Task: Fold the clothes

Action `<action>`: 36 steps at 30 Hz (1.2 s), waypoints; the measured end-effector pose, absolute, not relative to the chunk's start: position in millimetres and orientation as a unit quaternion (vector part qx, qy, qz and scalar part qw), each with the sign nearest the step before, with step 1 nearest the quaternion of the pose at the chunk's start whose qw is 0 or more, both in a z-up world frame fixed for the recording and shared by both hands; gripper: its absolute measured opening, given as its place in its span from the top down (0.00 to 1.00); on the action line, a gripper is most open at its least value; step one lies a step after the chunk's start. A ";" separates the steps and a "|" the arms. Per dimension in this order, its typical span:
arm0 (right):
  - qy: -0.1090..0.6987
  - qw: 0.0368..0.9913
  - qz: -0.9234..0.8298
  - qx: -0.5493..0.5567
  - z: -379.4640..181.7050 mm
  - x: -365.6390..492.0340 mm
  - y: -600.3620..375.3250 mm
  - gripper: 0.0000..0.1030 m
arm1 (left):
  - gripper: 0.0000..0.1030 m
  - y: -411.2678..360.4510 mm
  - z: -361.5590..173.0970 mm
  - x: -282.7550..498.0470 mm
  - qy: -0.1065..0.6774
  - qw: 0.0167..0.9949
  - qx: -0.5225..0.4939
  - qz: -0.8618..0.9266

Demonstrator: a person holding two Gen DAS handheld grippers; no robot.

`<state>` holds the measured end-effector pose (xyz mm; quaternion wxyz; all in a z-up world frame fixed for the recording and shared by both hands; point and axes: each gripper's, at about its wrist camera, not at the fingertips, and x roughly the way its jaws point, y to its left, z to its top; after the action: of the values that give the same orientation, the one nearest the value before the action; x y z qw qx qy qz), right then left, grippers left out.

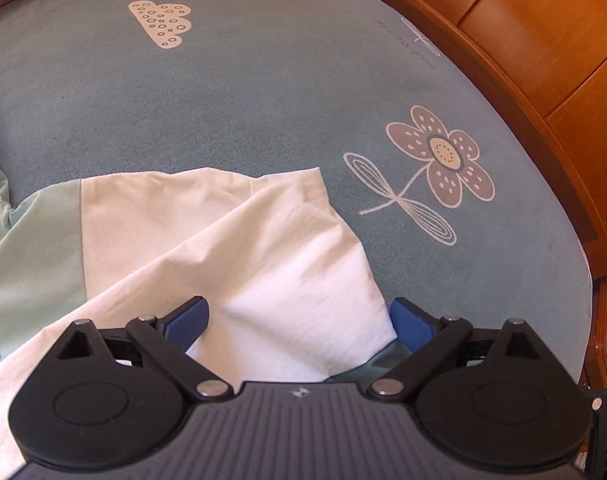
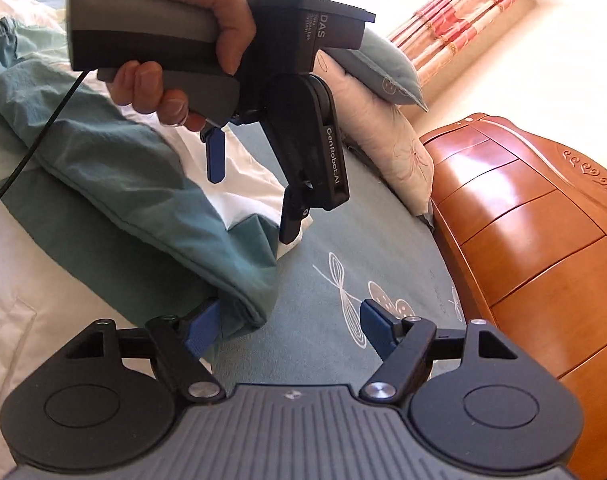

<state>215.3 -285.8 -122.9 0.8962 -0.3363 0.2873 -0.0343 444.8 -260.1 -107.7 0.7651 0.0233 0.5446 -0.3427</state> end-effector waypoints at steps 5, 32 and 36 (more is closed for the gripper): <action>0.332 0.892 -0.053 -0.301 -130.8 242.7 -293.7 0.23 | 0.06 -239.3 -104.8 432.8 0.538 0.774 0.031 -0.332; 0.399 0.915 0.053 0.016 -69.1 330.0 -359.2 0.61 | 0.06 -134.0 -113.6 385.7 0.540 0.788 0.166 -0.244; 0.483 0.875 0.040 -0.006 -112.4 355.6 -333.3 0.61 | 0.06 -97.7 -92.3 388.5 0.542 0.808 0.098 -0.209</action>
<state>355.6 -333.3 -112.4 0.8746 -0.0059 0.4831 0.0399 388.5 -97.7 -92.3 0.8082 0.0982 0.5416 -0.2093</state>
